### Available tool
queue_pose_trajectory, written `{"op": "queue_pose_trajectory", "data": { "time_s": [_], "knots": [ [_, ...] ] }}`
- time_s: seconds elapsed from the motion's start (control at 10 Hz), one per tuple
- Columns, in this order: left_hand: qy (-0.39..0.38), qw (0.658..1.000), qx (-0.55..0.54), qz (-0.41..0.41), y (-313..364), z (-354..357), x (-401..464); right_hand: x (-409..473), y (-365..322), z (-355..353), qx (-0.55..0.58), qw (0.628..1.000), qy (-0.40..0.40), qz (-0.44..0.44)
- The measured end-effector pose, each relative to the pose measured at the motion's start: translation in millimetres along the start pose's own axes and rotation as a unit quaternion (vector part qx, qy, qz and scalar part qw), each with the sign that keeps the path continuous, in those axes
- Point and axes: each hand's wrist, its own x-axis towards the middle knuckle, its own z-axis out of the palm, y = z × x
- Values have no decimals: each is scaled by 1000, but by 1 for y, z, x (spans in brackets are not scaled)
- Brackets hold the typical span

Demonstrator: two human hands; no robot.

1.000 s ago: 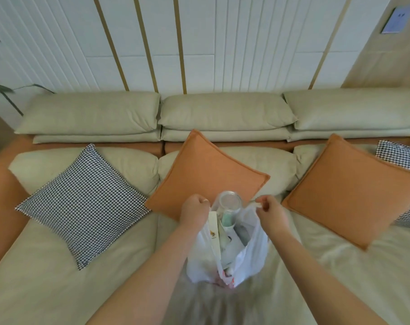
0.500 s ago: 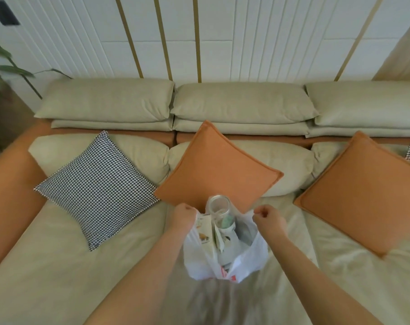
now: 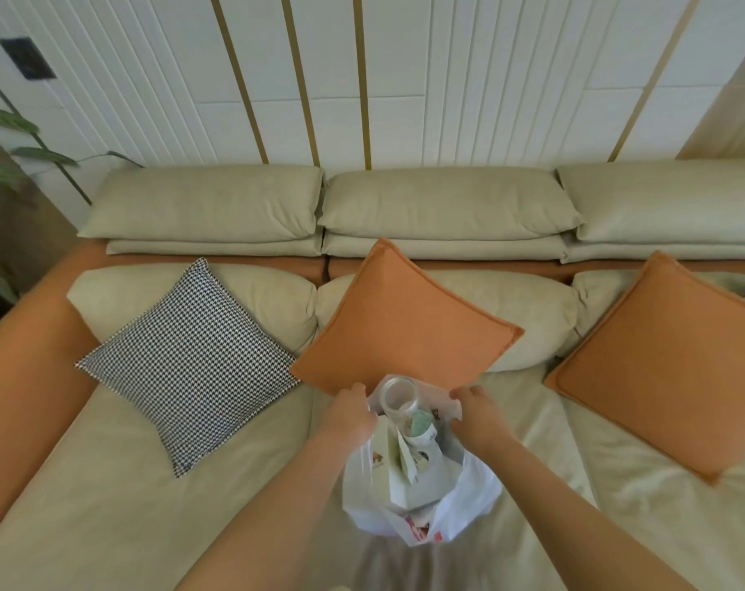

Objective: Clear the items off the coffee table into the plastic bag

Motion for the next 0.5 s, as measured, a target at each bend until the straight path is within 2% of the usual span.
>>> {"op": "queue_pose_trajectory", "data": {
  "time_s": [0.2,0.3,0.5],
  "knots": [
    [31,997,53,43,0,-29,-8,3,-33,-9,-122,991,12,-52],
    [40,995,87,33,-4,-40,-15,6,-53,-12,-156,983,5,-93],
    [79,988,133,-28,-17,-47,-61,-4,-91,-6,-205,950,-32,-233]
  ]
}}
